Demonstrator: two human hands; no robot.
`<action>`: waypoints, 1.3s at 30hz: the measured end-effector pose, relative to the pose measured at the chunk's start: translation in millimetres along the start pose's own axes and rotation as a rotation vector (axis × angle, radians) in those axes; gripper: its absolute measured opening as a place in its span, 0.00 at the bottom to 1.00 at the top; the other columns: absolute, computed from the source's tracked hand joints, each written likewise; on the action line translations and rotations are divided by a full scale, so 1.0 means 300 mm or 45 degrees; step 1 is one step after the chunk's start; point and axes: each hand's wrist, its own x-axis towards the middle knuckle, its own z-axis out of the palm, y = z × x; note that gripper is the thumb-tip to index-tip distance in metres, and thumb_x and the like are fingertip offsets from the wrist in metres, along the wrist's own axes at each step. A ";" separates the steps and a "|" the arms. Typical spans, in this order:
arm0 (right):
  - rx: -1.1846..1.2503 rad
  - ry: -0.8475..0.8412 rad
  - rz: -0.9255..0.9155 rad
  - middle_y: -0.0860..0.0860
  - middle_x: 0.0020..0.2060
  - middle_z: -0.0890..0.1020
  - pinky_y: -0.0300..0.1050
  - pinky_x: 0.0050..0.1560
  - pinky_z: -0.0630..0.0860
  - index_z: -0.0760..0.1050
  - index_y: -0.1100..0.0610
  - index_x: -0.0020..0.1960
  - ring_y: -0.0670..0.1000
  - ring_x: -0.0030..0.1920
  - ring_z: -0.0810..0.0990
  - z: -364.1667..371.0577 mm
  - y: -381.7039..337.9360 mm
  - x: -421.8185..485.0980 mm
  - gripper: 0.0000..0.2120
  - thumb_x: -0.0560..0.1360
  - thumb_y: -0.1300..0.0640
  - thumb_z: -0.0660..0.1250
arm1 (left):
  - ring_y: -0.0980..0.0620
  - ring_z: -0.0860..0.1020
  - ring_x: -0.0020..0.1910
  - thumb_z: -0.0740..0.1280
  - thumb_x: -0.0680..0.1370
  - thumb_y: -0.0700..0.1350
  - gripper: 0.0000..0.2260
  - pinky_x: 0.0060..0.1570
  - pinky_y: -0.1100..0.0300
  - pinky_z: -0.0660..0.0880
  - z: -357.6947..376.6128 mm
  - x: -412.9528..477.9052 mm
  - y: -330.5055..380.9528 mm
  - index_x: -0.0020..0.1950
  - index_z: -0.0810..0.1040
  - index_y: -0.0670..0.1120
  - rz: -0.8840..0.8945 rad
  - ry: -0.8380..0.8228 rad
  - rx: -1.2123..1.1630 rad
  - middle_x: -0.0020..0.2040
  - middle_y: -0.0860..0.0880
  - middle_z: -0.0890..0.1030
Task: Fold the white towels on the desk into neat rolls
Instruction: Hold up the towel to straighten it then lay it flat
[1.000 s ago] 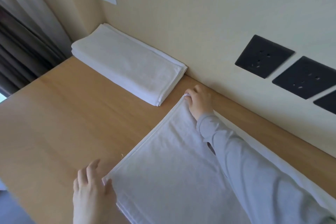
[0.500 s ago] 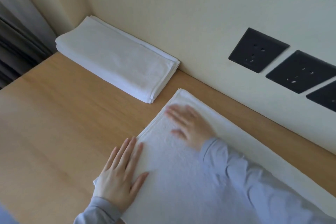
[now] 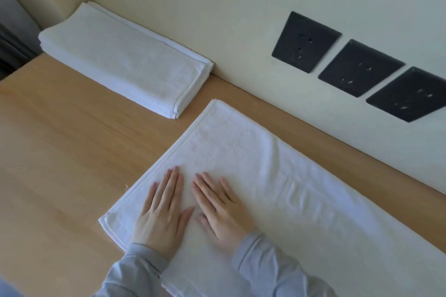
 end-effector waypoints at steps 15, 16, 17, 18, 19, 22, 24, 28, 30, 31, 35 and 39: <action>-0.173 0.058 0.840 0.57 0.75 0.55 0.58 0.74 0.47 0.52 0.62 0.75 0.56 0.76 0.51 -0.141 0.321 -0.319 0.26 0.80 0.53 0.46 | 0.43 0.56 0.75 0.43 0.80 0.59 0.33 0.73 0.47 0.52 0.021 -0.046 0.237 0.75 0.57 0.37 -0.076 0.032 -0.003 0.76 0.41 0.57; -0.123 0.091 0.772 0.57 0.74 0.59 0.58 0.74 0.51 0.55 0.63 0.74 0.56 0.75 0.54 -0.117 0.236 -0.319 0.25 0.79 0.56 0.47 | 0.43 0.58 0.74 0.46 0.80 0.57 0.30 0.72 0.47 0.53 0.039 -0.067 0.315 0.74 0.59 0.37 -0.010 0.022 -0.044 0.75 0.41 0.59; -0.095 0.097 0.698 0.57 0.73 0.62 0.59 0.73 0.56 0.59 0.63 0.73 0.56 0.74 0.58 -0.089 0.158 -0.327 0.25 0.78 0.57 0.49 | 0.43 0.60 0.74 0.48 0.80 0.55 0.29 0.72 0.48 0.53 0.062 -0.090 0.384 0.74 0.61 0.37 0.056 0.007 -0.076 0.75 0.41 0.60; -0.088 0.081 0.644 0.57 0.71 0.66 0.61 0.71 0.59 0.64 0.63 0.71 0.56 0.72 0.62 -0.063 0.094 -0.343 0.25 0.76 0.57 0.50 | 0.43 0.61 0.73 0.47 0.80 0.55 0.28 0.71 0.48 0.54 0.080 -0.112 0.434 0.73 0.62 0.37 0.101 -0.019 -0.087 0.74 0.41 0.62; -0.094 0.051 0.618 0.56 0.70 0.68 0.60 0.69 0.60 0.66 0.62 0.70 0.55 0.71 0.64 -0.045 0.051 -0.369 0.25 0.75 0.55 0.52 | 0.43 0.63 0.72 0.46 0.81 0.55 0.28 0.71 0.49 0.54 0.093 -0.132 0.459 0.72 0.64 0.37 0.121 -0.062 -0.074 0.73 0.41 0.63; -0.042 -0.036 0.613 0.53 0.73 0.63 0.57 0.70 0.57 0.63 0.59 0.73 0.52 0.74 0.59 -0.032 0.081 -0.513 0.26 0.77 0.50 0.53 | 0.43 0.65 0.71 0.44 0.80 0.59 0.32 0.71 0.48 0.54 0.120 -0.172 0.437 0.71 0.66 0.37 0.149 -0.129 0.031 0.72 0.41 0.65; -0.084 -0.058 0.656 0.51 0.75 0.60 0.58 0.71 0.56 0.59 0.57 0.74 0.51 0.75 0.55 -0.057 0.181 -0.637 0.26 0.79 0.47 0.51 | 0.45 0.63 0.73 0.44 0.80 0.61 0.33 0.72 0.48 0.54 0.129 -0.186 0.414 0.73 0.63 0.37 0.169 -0.137 0.060 0.74 0.42 0.63; -0.202 -0.100 1.019 0.48 0.76 0.53 0.55 0.74 0.50 0.51 0.54 0.76 0.49 0.76 0.50 -0.146 0.446 -0.917 0.28 0.78 0.45 0.42 | 0.48 0.57 0.75 0.44 0.79 0.62 0.33 0.74 0.49 0.51 0.136 -0.189 0.416 0.75 0.59 0.39 0.172 -0.150 0.095 0.75 0.43 0.60; -0.181 -0.117 1.217 0.45 0.76 0.47 0.54 0.75 0.45 0.45 0.50 0.76 0.45 0.75 0.43 -0.178 0.541 -1.045 0.28 0.78 0.44 0.37 | 0.49 0.56 0.75 0.44 0.79 0.62 0.34 0.74 0.49 0.49 0.136 -0.190 0.419 0.75 0.58 0.38 0.183 -0.142 0.116 0.75 0.43 0.60; -0.174 -0.125 1.296 0.44 0.75 0.44 0.54 0.75 0.43 0.42 0.49 0.76 0.44 0.75 0.41 -0.187 0.573 -1.094 0.27 0.78 0.44 0.36 | 0.49 0.55 0.75 0.44 0.79 0.62 0.34 0.74 0.50 0.49 0.134 -0.189 0.420 0.75 0.58 0.38 0.187 -0.137 0.125 0.75 0.43 0.60; -0.106 -0.141 1.588 0.49 0.76 0.41 0.55 0.75 0.40 0.41 0.53 0.76 0.47 0.75 0.37 -0.210 0.604 -1.153 0.26 0.80 0.47 0.40 | 0.48 0.55 0.74 0.42 0.79 0.63 0.35 0.74 0.51 0.47 0.116 -0.193 0.453 0.74 0.58 0.37 0.182 -0.148 0.100 0.75 0.41 0.60; -0.076 0.070 1.294 0.51 0.76 0.46 0.52 0.75 0.38 0.47 0.57 0.76 0.49 0.76 0.42 -0.212 0.488 -1.036 0.26 0.81 0.48 0.43 | 0.46 0.56 0.75 0.47 0.79 0.62 0.34 0.72 0.47 0.53 0.150 -0.235 0.644 0.74 0.59 0.38 0.483 -0.146 0.014 0.75 0.42 0.60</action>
